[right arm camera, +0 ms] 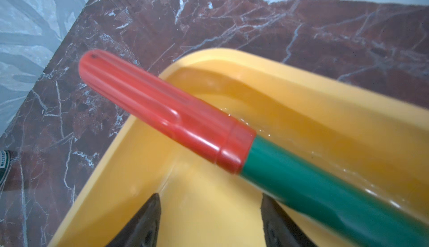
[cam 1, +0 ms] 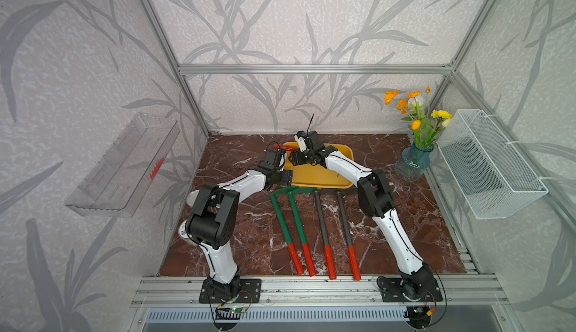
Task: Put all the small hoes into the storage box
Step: Place the hoe in the storage box.
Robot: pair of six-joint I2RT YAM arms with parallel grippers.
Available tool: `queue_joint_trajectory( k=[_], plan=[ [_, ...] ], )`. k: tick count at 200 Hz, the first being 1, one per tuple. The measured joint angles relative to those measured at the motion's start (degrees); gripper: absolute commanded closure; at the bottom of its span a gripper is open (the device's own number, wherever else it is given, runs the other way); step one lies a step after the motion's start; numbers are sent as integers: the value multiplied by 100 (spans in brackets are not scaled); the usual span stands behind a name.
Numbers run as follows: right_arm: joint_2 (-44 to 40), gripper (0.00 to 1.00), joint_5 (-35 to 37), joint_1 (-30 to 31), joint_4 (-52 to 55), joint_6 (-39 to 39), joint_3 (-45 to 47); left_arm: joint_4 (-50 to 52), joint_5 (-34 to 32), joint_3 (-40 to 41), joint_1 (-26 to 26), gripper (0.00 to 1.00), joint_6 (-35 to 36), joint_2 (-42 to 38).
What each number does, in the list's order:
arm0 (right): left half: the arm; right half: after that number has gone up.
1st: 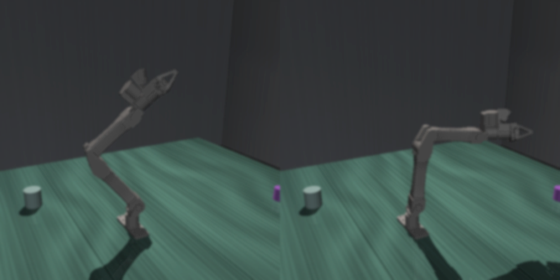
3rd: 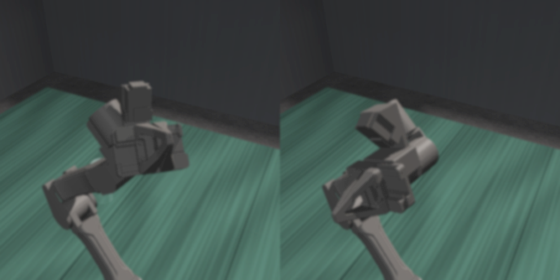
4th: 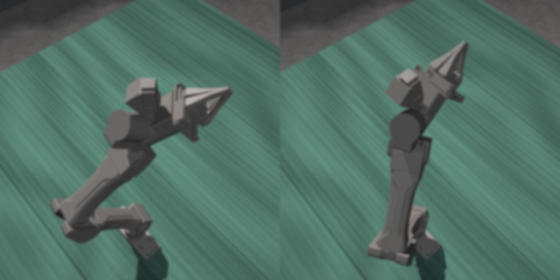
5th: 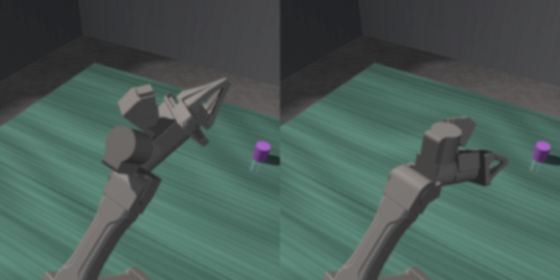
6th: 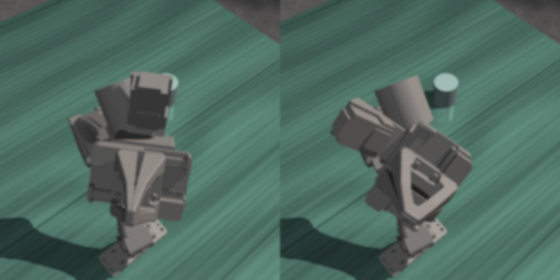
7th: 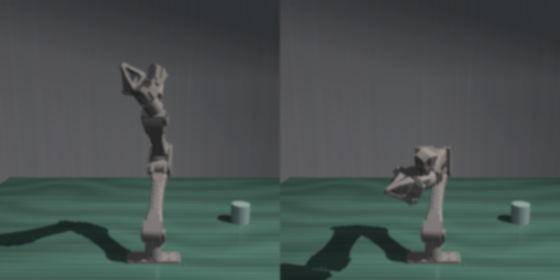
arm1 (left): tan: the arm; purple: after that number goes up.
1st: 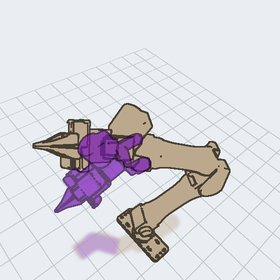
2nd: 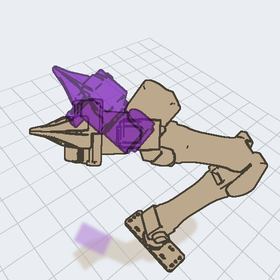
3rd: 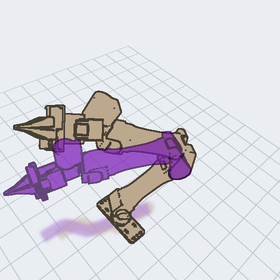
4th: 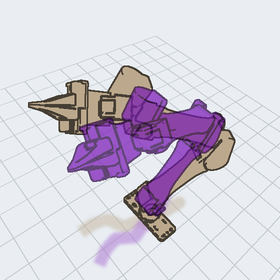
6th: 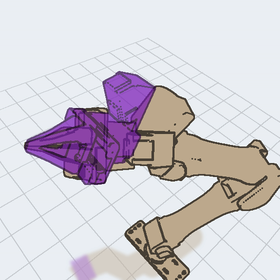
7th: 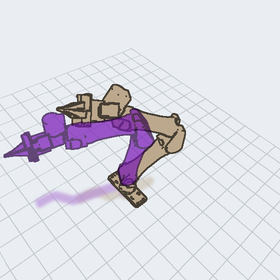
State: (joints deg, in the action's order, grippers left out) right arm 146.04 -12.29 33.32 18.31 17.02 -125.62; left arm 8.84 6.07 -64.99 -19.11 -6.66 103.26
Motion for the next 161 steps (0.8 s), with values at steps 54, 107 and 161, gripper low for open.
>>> queue_joint_trajectory(
  k=[54,107,161],
  plan=[
    [-1117,32,144,63,44,-317,1648,160,-199,-52,57,22,-48,-494],
    [-1292,32,603,-282,164,-529,1602,210,-302,-136,107,23,-96,-901],
    [-474,32,1161,-623,1049,-673,328,297,-352,-136,118,23,-101,-901]
  ],
)
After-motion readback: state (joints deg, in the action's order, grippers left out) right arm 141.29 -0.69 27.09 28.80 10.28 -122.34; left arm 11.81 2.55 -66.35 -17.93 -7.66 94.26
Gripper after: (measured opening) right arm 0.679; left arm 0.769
